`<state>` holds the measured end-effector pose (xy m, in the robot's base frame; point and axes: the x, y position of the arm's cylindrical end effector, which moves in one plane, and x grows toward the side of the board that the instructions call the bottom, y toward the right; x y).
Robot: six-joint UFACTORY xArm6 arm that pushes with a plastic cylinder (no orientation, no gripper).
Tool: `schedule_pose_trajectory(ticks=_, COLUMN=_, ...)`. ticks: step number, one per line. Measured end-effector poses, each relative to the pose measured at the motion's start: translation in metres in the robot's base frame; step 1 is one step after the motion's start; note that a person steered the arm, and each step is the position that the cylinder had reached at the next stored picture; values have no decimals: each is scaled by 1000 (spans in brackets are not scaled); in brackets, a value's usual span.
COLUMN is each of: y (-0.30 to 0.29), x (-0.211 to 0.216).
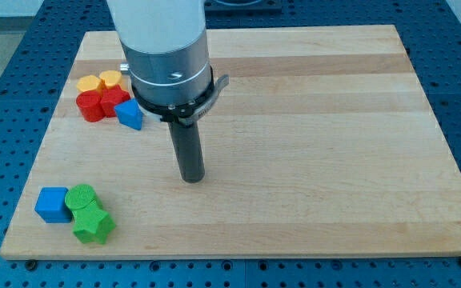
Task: Nudge red circle along with red star a bit right
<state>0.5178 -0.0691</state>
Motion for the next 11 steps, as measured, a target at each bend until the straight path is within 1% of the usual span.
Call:
schedule_pose_trajectory(ticks=2, y=-100, x=-10)
schedule_pose_trajectory(ticks=3, y=-131, x=-24)
schedule_pose_trajectory(ticks=5, y=-231, x=-63)
schedule_pose_trajectory(ticks=7, y=-236, x=-95)
schedule_pose_trajectory(ticks=8, y=-214, x=-95)
schedule_pose_trajectory(ticks=9, y=-175, x=-96)
schedule_pose_trajectory(ticks=10, y=-164, x=-96)
schedule_pose_trajectory(ticks=11, y=-177, x=-95)
